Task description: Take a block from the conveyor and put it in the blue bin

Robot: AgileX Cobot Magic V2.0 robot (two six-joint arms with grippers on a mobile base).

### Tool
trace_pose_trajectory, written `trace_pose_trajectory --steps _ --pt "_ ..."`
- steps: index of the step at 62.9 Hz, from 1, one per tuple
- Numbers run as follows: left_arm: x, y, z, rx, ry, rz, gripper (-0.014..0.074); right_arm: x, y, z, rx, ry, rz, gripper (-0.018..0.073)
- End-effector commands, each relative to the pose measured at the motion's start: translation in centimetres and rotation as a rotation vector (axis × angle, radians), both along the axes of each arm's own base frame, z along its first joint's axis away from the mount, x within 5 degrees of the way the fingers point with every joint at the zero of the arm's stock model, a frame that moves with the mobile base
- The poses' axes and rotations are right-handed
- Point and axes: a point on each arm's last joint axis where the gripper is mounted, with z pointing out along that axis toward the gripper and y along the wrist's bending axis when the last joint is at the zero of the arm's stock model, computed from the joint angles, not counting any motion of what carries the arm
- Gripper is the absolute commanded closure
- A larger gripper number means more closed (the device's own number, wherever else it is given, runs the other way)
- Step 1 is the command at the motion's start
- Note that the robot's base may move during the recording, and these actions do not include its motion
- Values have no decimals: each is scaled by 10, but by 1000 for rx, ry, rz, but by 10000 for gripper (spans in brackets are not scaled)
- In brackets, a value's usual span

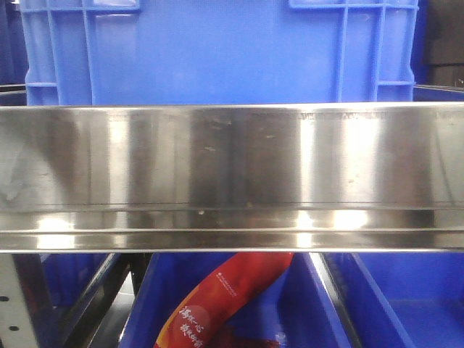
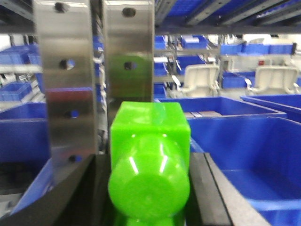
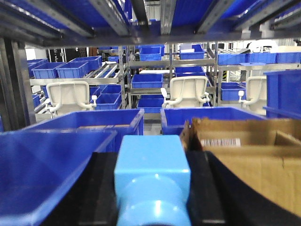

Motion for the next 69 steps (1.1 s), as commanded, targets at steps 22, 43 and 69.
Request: trace_pose_trajectory --steps 22,43,69 --pt "67 -40 29 -6 155 -267 708 87 37 32 -24 122 198 721" --pt "118 -113 20 68 128 -480 708 148 120 25 -60 201 451 721" --pt "185 -165 -23 76 252 -512 470 191 150 -9 -80 265 456 645"
